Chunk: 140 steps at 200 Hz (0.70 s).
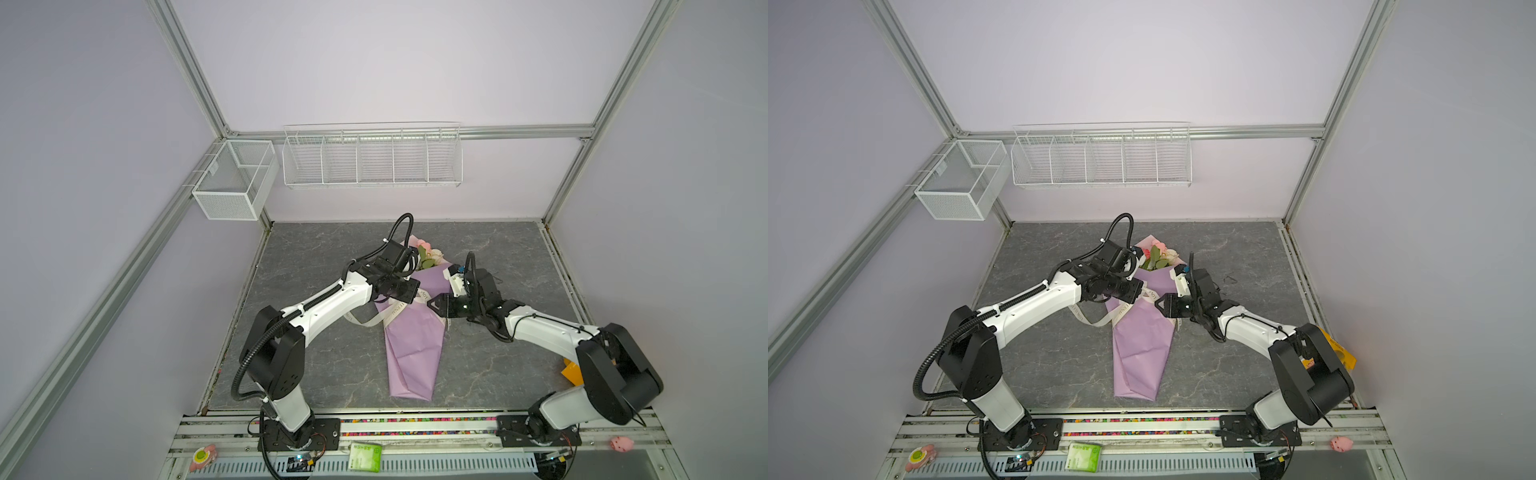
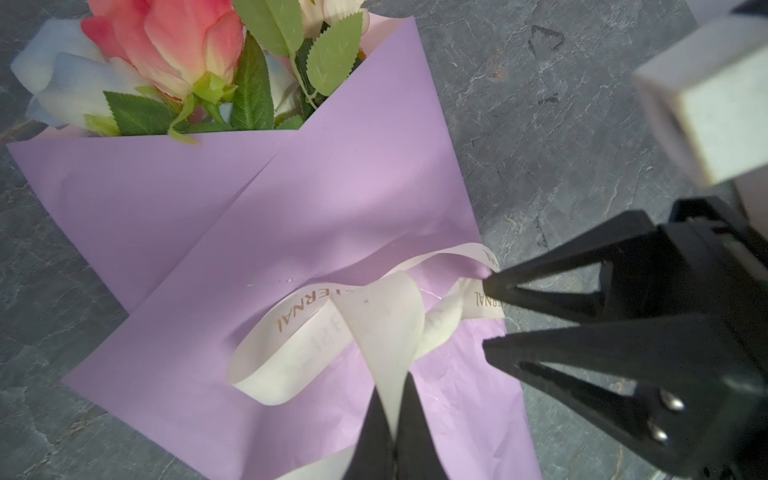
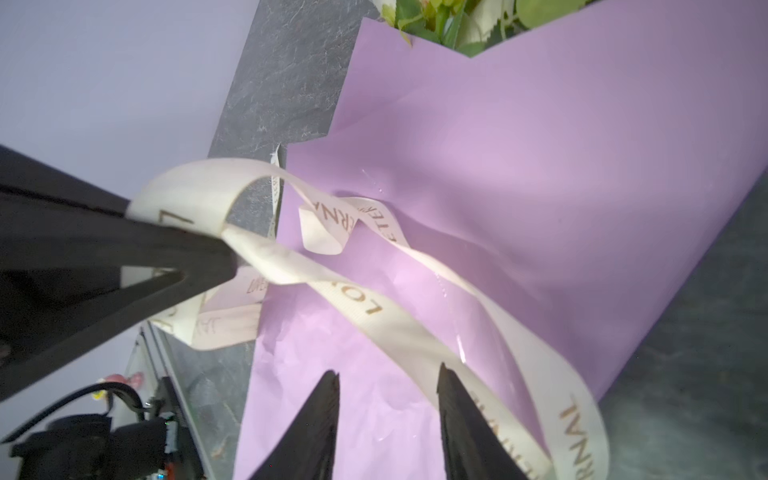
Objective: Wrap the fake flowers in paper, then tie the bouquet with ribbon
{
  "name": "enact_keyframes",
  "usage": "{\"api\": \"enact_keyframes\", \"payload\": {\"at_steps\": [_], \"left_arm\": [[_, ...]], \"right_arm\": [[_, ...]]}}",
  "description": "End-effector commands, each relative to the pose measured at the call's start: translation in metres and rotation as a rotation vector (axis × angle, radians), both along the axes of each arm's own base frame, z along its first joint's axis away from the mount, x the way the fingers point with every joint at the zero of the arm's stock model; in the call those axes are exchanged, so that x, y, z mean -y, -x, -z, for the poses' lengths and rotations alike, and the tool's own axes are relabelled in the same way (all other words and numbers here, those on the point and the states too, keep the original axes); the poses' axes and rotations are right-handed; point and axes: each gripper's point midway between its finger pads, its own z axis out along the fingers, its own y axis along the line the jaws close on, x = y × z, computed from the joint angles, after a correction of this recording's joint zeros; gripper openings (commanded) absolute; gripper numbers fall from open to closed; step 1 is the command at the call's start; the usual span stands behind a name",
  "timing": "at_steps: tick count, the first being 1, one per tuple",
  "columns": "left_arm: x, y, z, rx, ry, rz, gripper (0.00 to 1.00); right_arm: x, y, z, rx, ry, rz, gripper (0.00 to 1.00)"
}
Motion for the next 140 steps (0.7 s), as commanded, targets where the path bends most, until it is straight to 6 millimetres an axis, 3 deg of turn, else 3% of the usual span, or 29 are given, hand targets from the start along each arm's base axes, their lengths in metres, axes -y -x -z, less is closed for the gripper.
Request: {"api": "enact_keyframes", "payload": {"at_steps": [1, 28, 49, 83, 120, 140], "left_arm": [[-0.004, 0.0, 0.009, -0.023, -0.023, -0.009, 0.0], [-0.004, -0.001, 0.01, -0.027, -0.027, -0.01, 0.0], [-0.003, 0.0, 0.011, -0.034, -0.026, -0.01, 0.0], [-0.004, 0.0, 0.014, -0.044, -0.034, -0.012, 0.0], [-0.003, 0.0, 0.015, -0.051, -0.037, -0.007, 0.0], [-0.003, 0.001, 0.015, -0.051, -0.032, -0.007, 0.0]], "right_arm": [[-0.021, 0.003, -0.017, 0.011, -0.093, 0.061, 0.32], [-0.031, -0.003, -0.008, -0.002, -0.144, 0.145, 0.25], [-0.045, -0.011, -0.011, 0.008, -0.215, 0.182, 0.26], [-0.051, -0.02, 0.006, -0.037, -0.228, 0.286, 0.28], [-0.071, -0.027, 0.006, -0.017, -0.284, 0.298, 0.38], [-0.067, -0.031, 0.014, -0.018, -0.227, 0.354, 0.42]]}}
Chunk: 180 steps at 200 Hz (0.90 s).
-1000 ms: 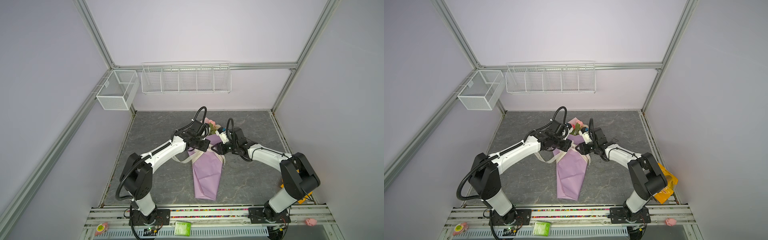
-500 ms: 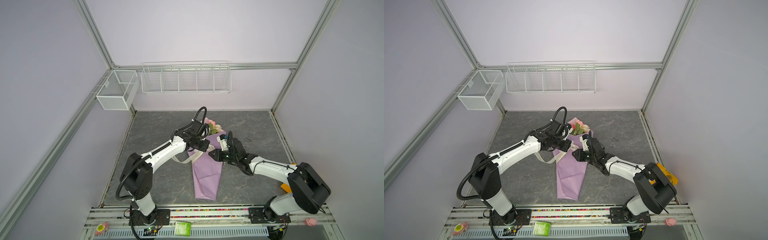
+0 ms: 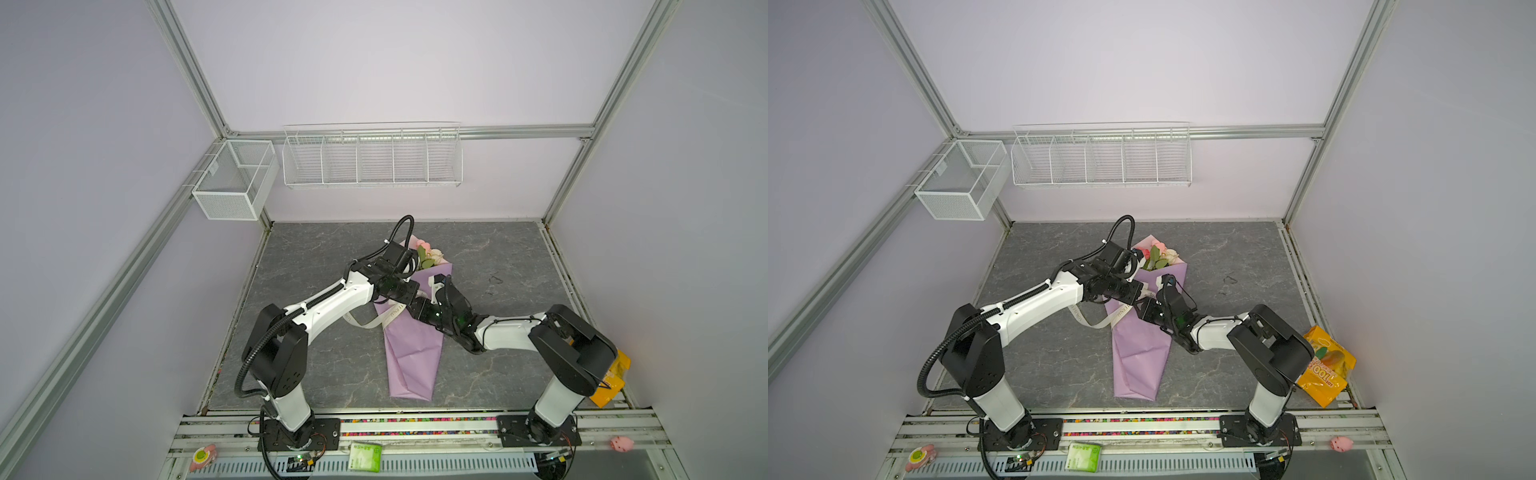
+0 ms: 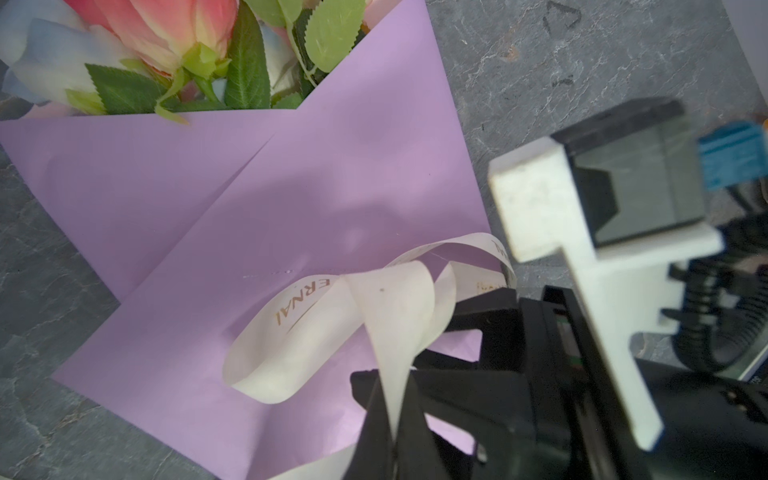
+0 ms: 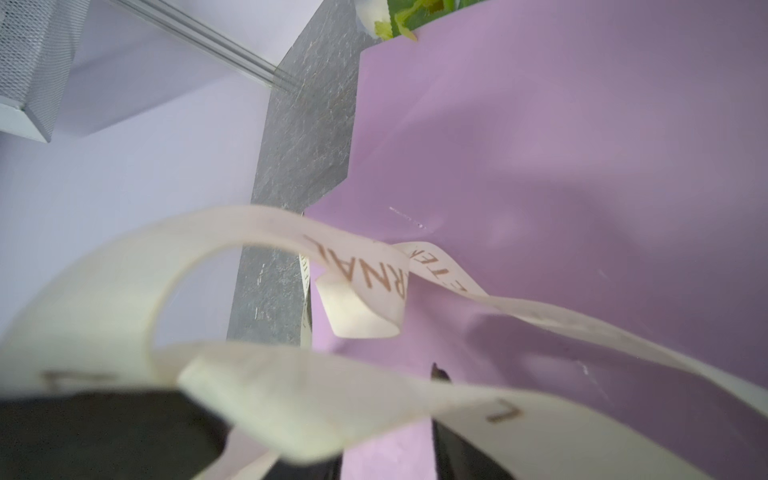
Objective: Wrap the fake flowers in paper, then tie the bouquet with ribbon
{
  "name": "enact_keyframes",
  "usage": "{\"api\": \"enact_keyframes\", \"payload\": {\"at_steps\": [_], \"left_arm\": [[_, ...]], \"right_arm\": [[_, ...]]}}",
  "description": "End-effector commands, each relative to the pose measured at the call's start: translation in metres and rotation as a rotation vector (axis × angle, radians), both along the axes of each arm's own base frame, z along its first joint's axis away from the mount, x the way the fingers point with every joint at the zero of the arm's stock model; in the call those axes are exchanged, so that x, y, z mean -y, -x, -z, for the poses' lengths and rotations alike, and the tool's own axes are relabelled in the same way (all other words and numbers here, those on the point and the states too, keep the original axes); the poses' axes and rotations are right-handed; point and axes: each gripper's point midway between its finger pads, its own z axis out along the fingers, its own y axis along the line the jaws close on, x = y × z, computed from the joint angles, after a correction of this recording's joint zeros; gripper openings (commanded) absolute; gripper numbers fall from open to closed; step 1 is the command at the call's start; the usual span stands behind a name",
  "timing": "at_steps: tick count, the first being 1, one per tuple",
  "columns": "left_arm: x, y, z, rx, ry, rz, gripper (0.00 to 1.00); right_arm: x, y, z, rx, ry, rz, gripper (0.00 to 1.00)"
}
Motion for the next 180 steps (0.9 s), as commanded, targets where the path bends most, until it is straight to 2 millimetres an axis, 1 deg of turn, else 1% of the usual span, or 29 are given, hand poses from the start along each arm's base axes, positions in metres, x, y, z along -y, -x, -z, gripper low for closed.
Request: {"api": "enact_keyframes", "payload": {"at_steps": [1, 38, 51, 64, 73, 88, 107, 126, 143, 157, 175, 180], "left_arm": [[0.0, -0.001, 0.004, -0.021, -0.007, -0.004, 0.0], [0.0, -0.001, 0.005, -0.026, 0.0, -0.007, 0.0], [0.001, -0.001, 0.005, -0.029, 0.003, -0.007, 0.0], [0.001, -0.001, 0.005, -0.029, 0.004, -0.007, 0.0], [0.001, 0.0, 0.005, -0.03, 0.003, -0.007, 0.0], [0.0, 0.0, 0.005, -0.027, 0.004, -0.008, 0.0], [0.0, 0.0, 0.005, -0.028, 0.003, -0.007, 0.0], [-0.001, 0.0, 0.004, -0.025, 0.002, -0.009, 0.0], [-0.001, 0.0, 0.003, -0.022, 0.003, -0.01, 0.0], [-0.002, -0.001, 0.003, -0.018, -0.001, -0.013, 0.0], [-0.003, -0.002, 0.003, -0.013, -0.005, -0.022, 0.0], [-0.004, -0.003, 0.004, -0.013, -0.007, -0.025, 0.0]], "right_arm": [[-0.004, -0.016, -0.016, 0.038, -0.032, 0.096, 0.41], [-0.006, -0.026, -0.017, 0.049, -0.064, 0.163, 0.41], [-0.002, -0.028, -0.011, 0.035, -0.065, 0.208, 0.4], [0.005, -0.03, -0.012, 0.055, -0.076, 0.277, 0.39], [0.008, -0.032, -0.015, 0.078, -0.087, 0.305, 0.37], [0.003, -0.036, -0.02, 0.102, -0.115, 0.308, 0.35], [-0.002, -0.039, -0.018, 0.095, -0.147, 0.308, 0.32], [-0.005, -0.04, -0.011, 0.074, -0.164, 0.315, 0.31], [-0.004, -0.039, -0.008, 0.068, -0.162, 0.317, 0.23], [-0.005, -0.038, -0.011, 0.076, -0.154, 0.306, 0.16], [-0.007, -0.03, -0.014, 0.08, -0.13, 0.261, 0.08], [-0.008, -0.027, -0.015, 0.077, -0.12, 0.243, 0.07]]}}
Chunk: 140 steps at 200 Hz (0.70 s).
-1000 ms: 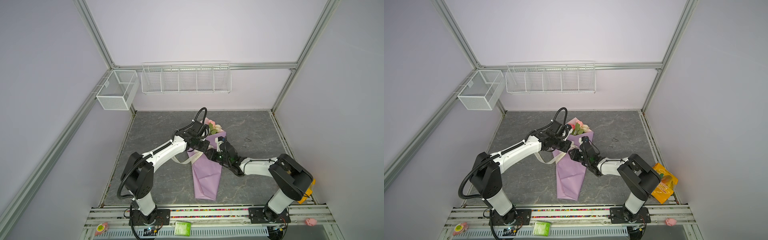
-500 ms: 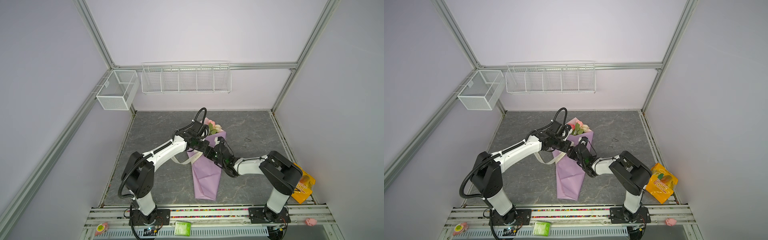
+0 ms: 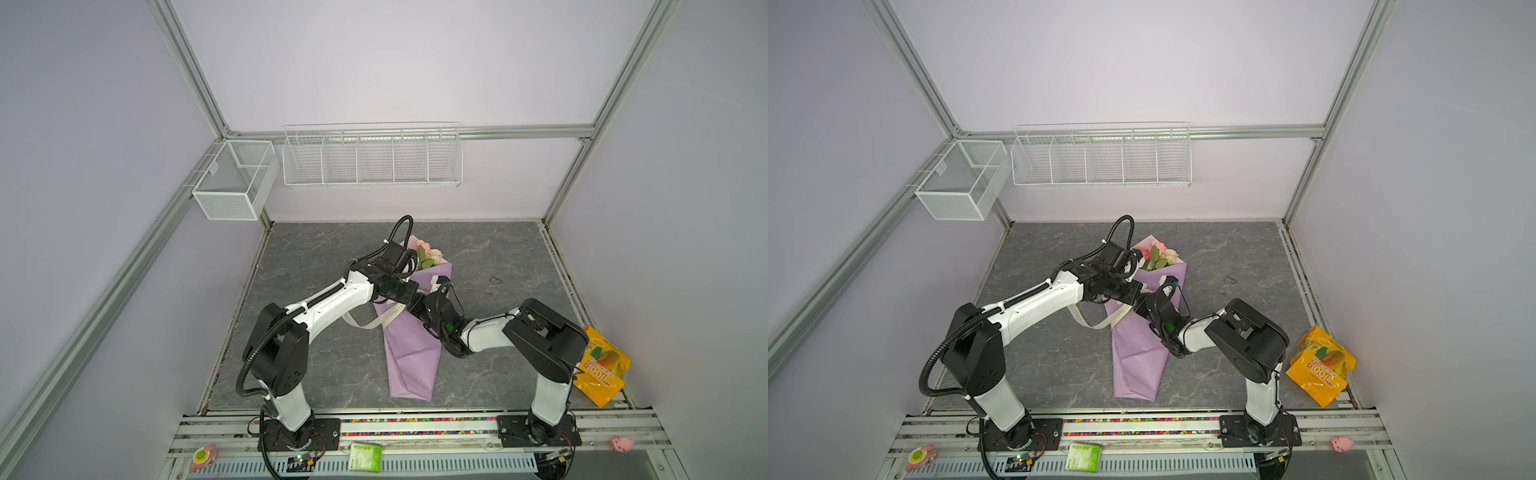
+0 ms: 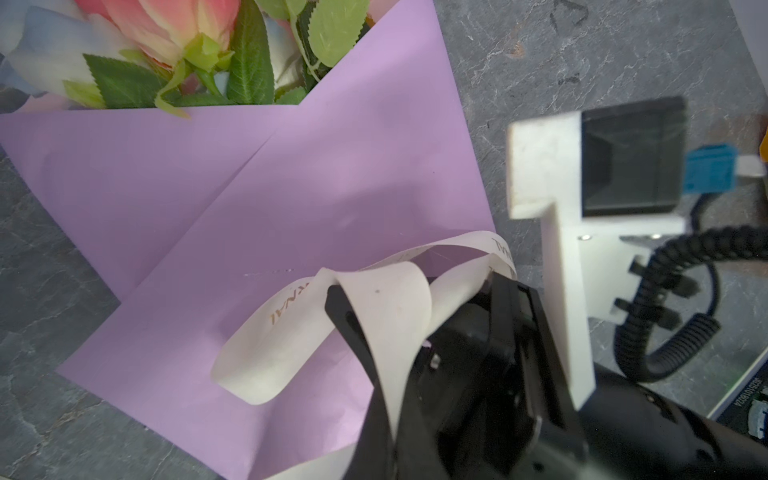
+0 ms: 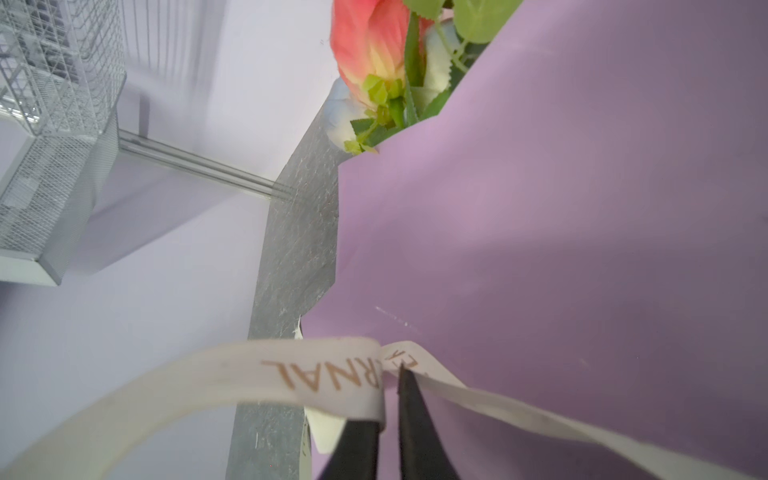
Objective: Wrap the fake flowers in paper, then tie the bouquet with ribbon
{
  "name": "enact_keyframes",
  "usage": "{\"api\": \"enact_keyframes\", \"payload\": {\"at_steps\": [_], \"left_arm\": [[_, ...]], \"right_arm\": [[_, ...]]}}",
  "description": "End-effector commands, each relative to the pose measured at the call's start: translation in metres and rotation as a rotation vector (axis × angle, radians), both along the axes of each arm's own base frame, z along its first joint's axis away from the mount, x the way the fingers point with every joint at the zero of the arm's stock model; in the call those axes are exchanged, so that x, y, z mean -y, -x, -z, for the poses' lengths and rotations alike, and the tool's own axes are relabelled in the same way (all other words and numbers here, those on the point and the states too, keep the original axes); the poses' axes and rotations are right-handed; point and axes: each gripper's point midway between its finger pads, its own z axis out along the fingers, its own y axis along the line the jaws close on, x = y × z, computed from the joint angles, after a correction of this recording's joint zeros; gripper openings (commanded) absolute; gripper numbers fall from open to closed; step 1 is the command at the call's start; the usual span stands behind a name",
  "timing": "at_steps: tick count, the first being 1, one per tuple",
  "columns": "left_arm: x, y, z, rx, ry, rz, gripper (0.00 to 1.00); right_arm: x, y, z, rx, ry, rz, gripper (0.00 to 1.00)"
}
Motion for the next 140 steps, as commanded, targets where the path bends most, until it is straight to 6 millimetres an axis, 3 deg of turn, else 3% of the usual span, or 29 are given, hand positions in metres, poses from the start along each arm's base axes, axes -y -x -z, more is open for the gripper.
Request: {"api": "enact_keyframes", "payload": {"at_steps": [1, 24, 62, 93, 120, 124, 140], "left_arm": [[-0.002, -0.001, 0.002, -0.006, -0.006, -0.016, 0.0], [-0.009, -0.005, 0.005, -0.004, -0.014, -0.056, 0.0], [-0.02, -0.01, 0.011, -0.02, -0.007, -0.103, 0.0], [-0.021, -0.008, 0.02, -0.047, -0.01, -0.104, 0.0], [-0.017, -0.003, 0.023, -0.075, 0.015, -0.093, 0.0], [-0.017, -0.002, 0.024, -0.08, 0.019, -0.093, 0.04], [-0.021, 0.003, 0.024, -0.083, 0.032, -0.111, 0.29]], "right_arm": [[-0.007, 0.008, -0.018, 0.022, -0.018, -0.048, 0.07], [-0.005, 0.032, -0.006, -0.073, 0.068, -0.148, 0.07], [0.004, 0.094, 0.01, -0.225, 0.304, -0.425, 0.07], [0.011, 0.144, 0.014, -0.306, 0.4, -0.706, 0.07], [0.034, 0.16, 0.01, -0.349, 0.52, -0.767, 0.07], [0.043, 0.161, 0.012, -0.357, 0.564, -0.757, 0.07], [0.047, 0.152, -0.007, -0.306, 0.625, -0.754, 0.07]]}}
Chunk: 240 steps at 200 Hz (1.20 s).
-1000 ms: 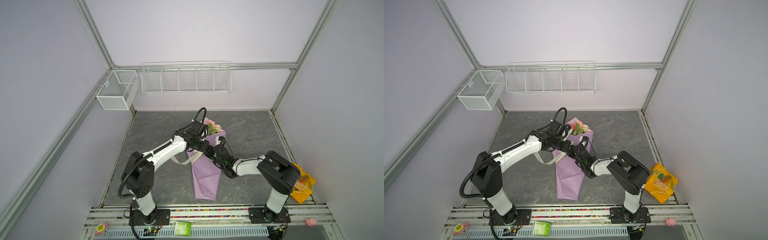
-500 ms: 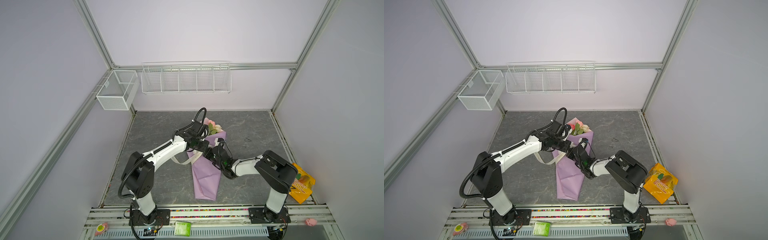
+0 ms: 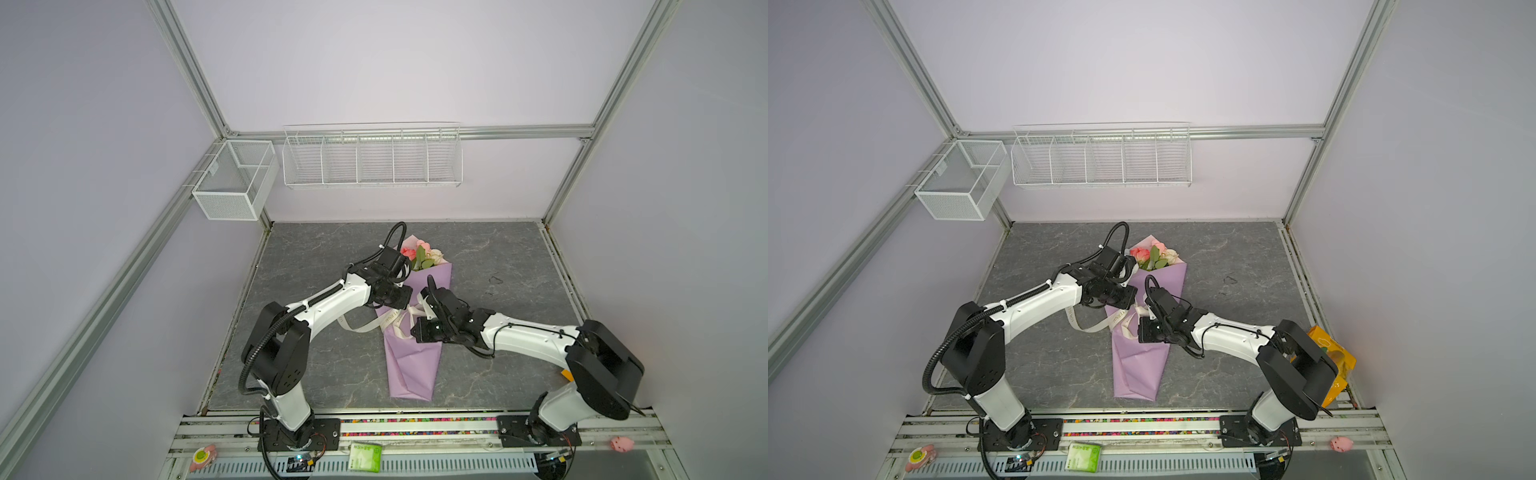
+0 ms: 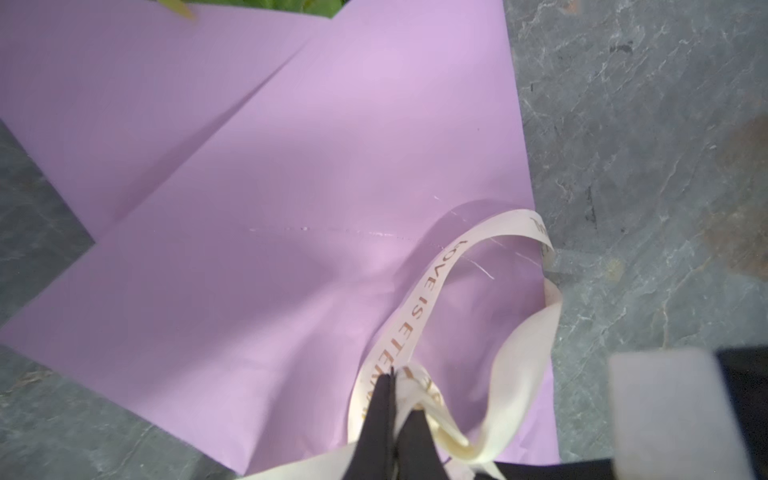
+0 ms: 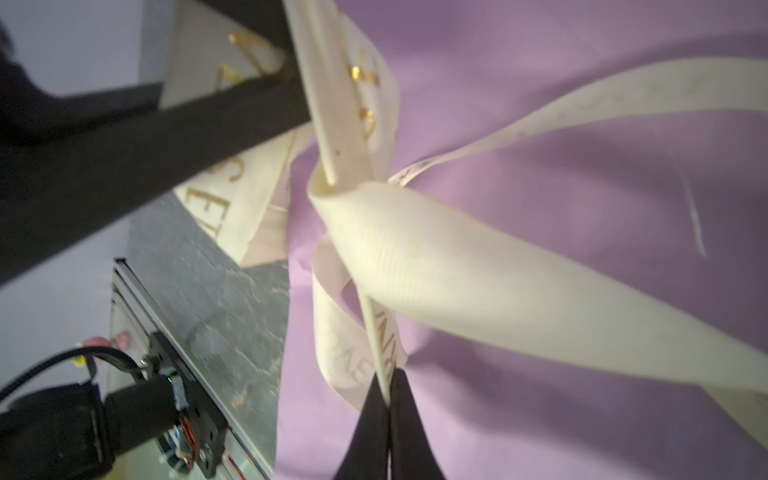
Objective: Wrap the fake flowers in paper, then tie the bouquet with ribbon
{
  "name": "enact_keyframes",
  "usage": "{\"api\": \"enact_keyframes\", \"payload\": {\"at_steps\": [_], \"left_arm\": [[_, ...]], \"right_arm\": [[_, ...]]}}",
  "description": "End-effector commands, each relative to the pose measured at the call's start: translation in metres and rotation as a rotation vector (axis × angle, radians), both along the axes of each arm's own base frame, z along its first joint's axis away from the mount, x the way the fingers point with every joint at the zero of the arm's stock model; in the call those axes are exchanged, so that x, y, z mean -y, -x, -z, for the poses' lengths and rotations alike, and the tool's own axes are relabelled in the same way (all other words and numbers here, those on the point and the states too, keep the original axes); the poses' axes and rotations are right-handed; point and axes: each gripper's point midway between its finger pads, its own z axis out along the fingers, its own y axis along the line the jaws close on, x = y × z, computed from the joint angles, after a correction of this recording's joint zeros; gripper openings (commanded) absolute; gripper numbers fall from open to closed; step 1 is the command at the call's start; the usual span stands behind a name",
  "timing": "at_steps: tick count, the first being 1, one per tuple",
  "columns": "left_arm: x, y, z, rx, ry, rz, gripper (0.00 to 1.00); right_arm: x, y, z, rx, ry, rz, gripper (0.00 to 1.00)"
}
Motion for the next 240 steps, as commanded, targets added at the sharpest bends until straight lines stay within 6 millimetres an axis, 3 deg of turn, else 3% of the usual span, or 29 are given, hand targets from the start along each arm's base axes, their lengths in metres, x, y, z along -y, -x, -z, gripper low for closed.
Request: {"api": "enact_keyframes", "payload": {"at_steps": [1, 10, 29, 67, 94, 110, 156, 185, 240], "left_arm": [[-0.002, -0.005, -0.005, 0.016, 0.043, -0.051, 0.3], [-0.008, -0.003, -0.007, 0.019, 0.048, -0.074, 0.43], [-0.023, 0.0, -0.012, 0.019, 0.08, -0.147, 0.58], [-0.081, 0.009, -0.003, -0.056, 0.174, -0.433, 0.66], [-0.13, 0.024, 0.016, -0.132, 0.211, -0.692, 0.67], [-0.145, 0.033, 0.024, -0.17, 0.216, -0.8, 0.67], [-0.165, 0.049, 0.043, -0.234, 0.24, -1.032, 0.68], [-0.181, 0.046, 0.049, -0.185, 0.206, -1.123, 0.68], [-0.192, 0.03, 0.053, -0.138, 0.091, -1.127, 0.48]], "right_arm": [[0.032, 0.025, -0.004, -0.026, 0.171, -0.121, 0.07], [0.034, 0.024, -0.007, -0.017, 0.192, -0.138, 0.07], [0.044, 0.022, -0.011, -0.001, 0.259, -0.152, 0.07], [0.053, 0.015, -0.02, 0.034, 0.315, -0.154, 0.07], [0.05, 0.013, -0.023, 0.037, 0.313, -0.165, 0.07], [0.049, 0.011, -0.024, 0.042, 0.311, -0.163, 0.07], [0.046, 0.005, -0.027, 0.062, 0.315, -0.156, 0.07], [0.047, 0.002, -0.031, 0.076, 0.316, -0.146, 0.07], [0.048, 0.001, -0.034, 0.082, 0.319, -0.147, 0.07]]}}
